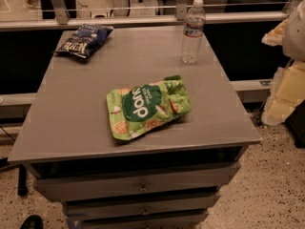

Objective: Move green rice chip bag near blue chip bag

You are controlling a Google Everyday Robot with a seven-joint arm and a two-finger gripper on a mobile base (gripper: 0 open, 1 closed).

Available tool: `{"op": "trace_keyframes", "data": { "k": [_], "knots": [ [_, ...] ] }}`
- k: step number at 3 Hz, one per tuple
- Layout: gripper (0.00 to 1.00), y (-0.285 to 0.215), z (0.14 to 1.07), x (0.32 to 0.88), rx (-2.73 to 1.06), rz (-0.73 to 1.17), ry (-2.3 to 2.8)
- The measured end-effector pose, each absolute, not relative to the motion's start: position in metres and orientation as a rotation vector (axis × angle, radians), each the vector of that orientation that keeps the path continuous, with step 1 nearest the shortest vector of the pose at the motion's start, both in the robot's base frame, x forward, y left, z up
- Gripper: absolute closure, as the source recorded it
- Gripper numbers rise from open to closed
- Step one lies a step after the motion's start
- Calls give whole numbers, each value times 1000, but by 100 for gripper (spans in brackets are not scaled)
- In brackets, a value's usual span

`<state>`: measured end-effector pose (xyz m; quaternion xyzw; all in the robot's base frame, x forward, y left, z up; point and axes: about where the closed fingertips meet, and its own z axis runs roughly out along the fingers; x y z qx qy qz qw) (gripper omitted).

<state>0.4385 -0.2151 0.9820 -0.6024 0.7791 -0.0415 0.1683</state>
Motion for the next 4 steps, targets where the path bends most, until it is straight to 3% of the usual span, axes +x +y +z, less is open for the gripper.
{"op": "trace_keyframes", "data": {
  "k": [2, 4],
  "knots": [
    [0, -200, 971, 445, -1682, -37, 2178],
    [0, -133, 913, 505, -1571, 224, 2024]
  ]
}}
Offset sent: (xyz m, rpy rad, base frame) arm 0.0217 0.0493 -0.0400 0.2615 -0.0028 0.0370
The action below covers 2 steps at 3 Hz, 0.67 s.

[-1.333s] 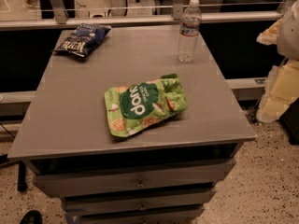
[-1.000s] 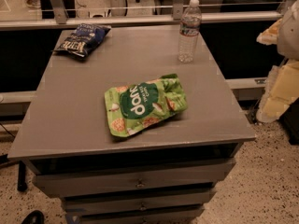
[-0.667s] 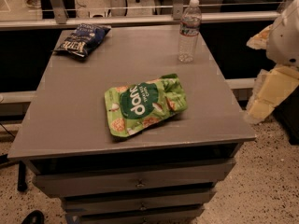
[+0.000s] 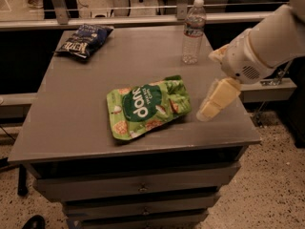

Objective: Move green rice chip bag near blue chip bag

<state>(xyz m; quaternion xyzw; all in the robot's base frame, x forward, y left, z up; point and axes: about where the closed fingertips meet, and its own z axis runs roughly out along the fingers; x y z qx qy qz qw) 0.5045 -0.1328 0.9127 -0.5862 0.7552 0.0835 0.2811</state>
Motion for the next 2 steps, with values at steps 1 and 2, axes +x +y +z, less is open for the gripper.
{"op": "trace_keyframes", "data": {
  "k": [1, 2],
  "knots": [
    [0, -115, 887, 532, -1482, 299, 2012],
    [0, -95, 869, 541, -1396, 377, 2032]
  ]
}}
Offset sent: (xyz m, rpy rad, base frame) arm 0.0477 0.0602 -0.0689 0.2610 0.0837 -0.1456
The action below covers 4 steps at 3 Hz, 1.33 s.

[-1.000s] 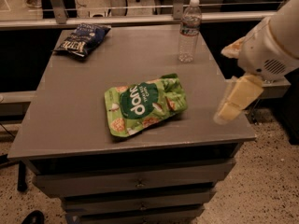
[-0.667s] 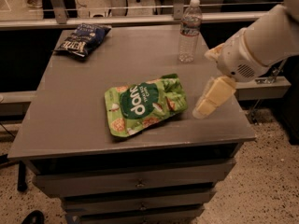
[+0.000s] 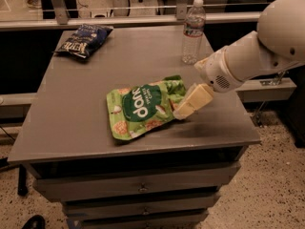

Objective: Move green rice chip bag near blue chip bag

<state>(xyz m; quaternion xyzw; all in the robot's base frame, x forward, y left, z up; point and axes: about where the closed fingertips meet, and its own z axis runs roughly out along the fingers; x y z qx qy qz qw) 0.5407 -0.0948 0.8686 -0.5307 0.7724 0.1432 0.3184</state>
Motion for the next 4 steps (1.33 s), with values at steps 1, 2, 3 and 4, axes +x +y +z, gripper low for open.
{"op": "trace_keyframes", "data": {
  "k": [1, 2, 3, 4],
  "knots": [
    [17, -74, 861, 547, -1342, 433, 2094],
    [39, -56, 855, 542, -1268, 536, 2199],
    [64, -46, 847, 527, -1197, 620, 2296],
    [85, -45, 848, 524, -1150, 644, 2337]
  ]
}}
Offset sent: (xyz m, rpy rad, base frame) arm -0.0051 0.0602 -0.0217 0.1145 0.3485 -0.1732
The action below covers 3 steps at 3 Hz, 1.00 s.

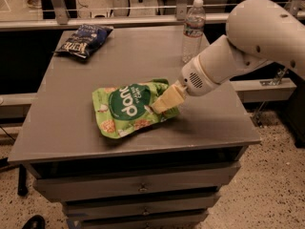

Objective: Move green rice chip bag near blue chip bag

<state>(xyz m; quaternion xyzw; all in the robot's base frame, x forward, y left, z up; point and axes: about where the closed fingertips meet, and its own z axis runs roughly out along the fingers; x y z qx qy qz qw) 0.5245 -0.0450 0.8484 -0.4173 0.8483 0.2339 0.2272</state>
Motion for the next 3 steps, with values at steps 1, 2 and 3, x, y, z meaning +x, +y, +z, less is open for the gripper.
{"op": "trace_keyframes", "data": {
  "k": [1, 2, 3],
  "knots": [
    [100, -45, 869, 543, -1087, 589, 2341],
    [100, -44, 899, 574, -1003, 460, 2330],
    [100, -49, 936, 602, -889, 281, 2316]
  ]
}}
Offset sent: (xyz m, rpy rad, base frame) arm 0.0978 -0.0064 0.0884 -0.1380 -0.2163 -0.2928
